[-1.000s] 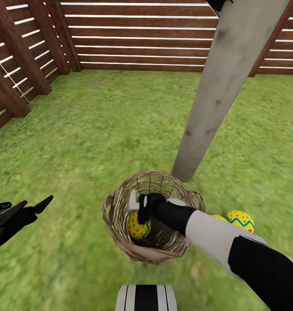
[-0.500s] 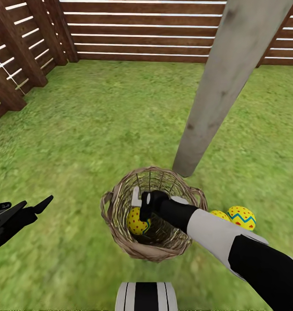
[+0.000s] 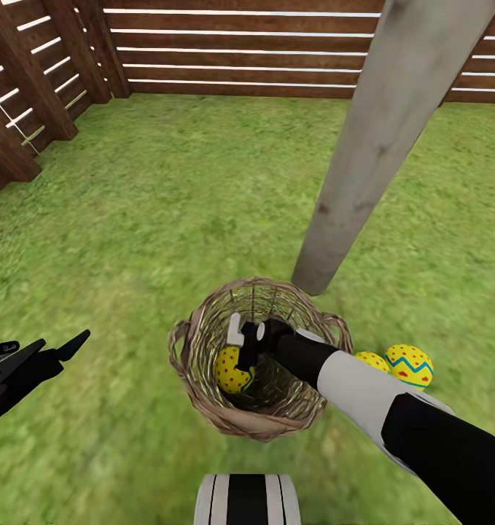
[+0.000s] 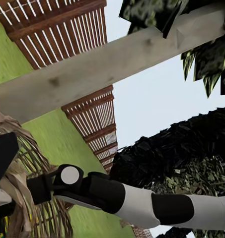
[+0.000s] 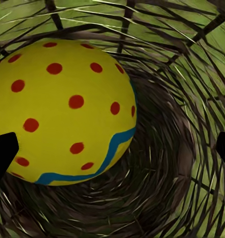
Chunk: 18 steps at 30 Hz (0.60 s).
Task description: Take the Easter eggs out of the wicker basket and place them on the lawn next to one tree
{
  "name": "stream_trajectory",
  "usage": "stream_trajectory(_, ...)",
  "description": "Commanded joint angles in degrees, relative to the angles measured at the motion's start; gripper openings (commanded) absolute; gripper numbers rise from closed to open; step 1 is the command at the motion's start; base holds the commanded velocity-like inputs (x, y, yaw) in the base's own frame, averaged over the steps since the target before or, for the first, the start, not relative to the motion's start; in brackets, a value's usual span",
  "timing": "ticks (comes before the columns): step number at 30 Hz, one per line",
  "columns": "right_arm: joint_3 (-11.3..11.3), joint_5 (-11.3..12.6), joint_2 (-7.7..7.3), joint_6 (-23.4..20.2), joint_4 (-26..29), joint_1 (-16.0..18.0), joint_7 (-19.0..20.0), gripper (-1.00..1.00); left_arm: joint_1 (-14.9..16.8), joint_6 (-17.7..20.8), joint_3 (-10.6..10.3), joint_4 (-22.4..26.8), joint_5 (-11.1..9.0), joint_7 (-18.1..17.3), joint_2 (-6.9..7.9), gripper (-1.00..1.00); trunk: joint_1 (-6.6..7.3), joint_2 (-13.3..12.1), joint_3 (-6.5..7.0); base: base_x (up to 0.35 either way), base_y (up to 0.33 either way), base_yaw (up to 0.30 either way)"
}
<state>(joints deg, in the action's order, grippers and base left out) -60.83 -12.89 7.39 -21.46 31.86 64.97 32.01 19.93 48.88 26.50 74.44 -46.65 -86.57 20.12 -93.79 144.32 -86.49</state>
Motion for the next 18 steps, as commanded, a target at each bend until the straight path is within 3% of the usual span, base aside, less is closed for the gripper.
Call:
stream_trajectory(1, -0.1, -0.6, 0.03, -0.1, 0.1, 0.0, 0.3, 1.00, 0.0, 0.6, -0.1, 0.0, 0.0, -0.2, 0.01, 1.00, -0.02, 0.0, -0.26, 0.000, 0.000, 0.000)
stream_trajectory(18, -0.3, -1.1, 0.17, -0.1, 0.2, 0.0, 0.8, 1.00, 0.0, 0.6, -0.7, 0.0, -0.1, -0.2, 0.01, 1.00, -0.12, 0.1, -1.14, 0.000, 0.000, 0.000)
